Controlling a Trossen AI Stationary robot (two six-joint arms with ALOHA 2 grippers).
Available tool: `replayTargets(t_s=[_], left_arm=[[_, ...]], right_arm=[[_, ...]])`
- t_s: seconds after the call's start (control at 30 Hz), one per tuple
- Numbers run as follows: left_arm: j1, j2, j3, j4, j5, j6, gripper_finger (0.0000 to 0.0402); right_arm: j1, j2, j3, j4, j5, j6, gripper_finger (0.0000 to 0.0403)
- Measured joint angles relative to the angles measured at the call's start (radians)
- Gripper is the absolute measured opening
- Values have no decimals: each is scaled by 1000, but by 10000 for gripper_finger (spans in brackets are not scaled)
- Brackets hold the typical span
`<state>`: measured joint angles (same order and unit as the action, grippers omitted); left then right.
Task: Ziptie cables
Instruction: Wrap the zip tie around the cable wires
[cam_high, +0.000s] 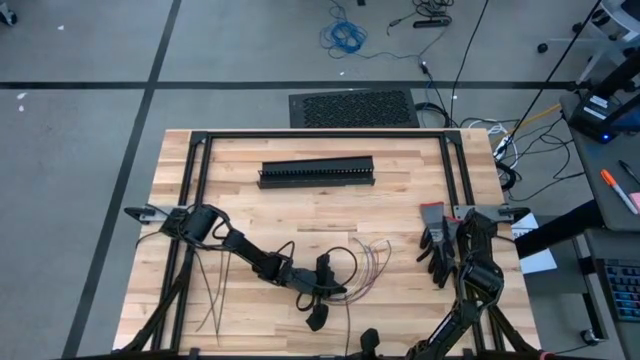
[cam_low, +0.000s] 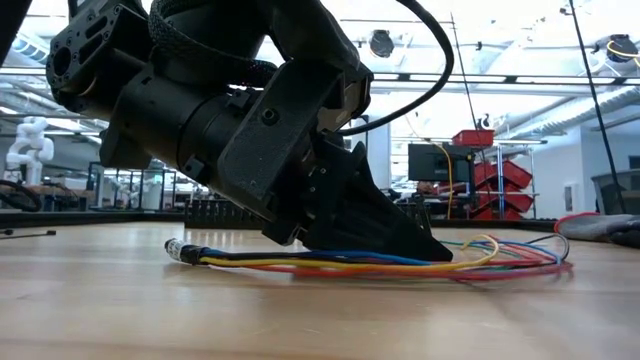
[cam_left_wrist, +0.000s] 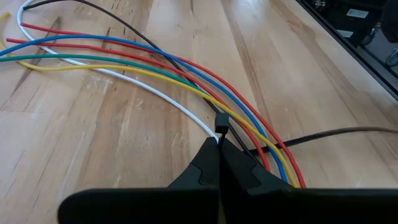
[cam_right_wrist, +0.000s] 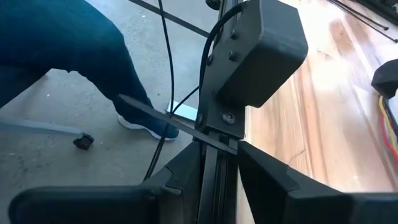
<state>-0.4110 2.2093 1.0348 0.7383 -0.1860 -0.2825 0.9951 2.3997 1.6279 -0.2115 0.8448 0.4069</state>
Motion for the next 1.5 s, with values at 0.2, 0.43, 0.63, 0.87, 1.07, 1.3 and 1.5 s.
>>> replayTargets(t_s=[0.2, 0.43, 0.63, 0.87, 1.07, 1.3, 1.5], left_arm=[[0, 0, 0, 0, 0, 0, 0], [3, 0, 0, 0, 0, -1, 0], [3, 0, 0, -2, 0, -1, 0], [3, 0, 0, -4, 0, 0, 0], [3, 0, 0, -5, 0, 0, 0], [-12, 0, 0, -3, -101, 79, 0], [-44, -17, -2, -16, -241, 244, 0]], right_arm=[[19, 0, 0, 14, -6, 10, 102], [18, -5, 12, 46, -5, -22, 102], [-7, -4, 13, 84, -11, -95, 102], [-28, -3, 13, 82, -16, -106, 100], [-16, -3, 13, 79, -15, -77, 51], [-17, -2, 13, 40, -6, -42, 3], [-37, -2, 16, -32, -1, 28, 1]])
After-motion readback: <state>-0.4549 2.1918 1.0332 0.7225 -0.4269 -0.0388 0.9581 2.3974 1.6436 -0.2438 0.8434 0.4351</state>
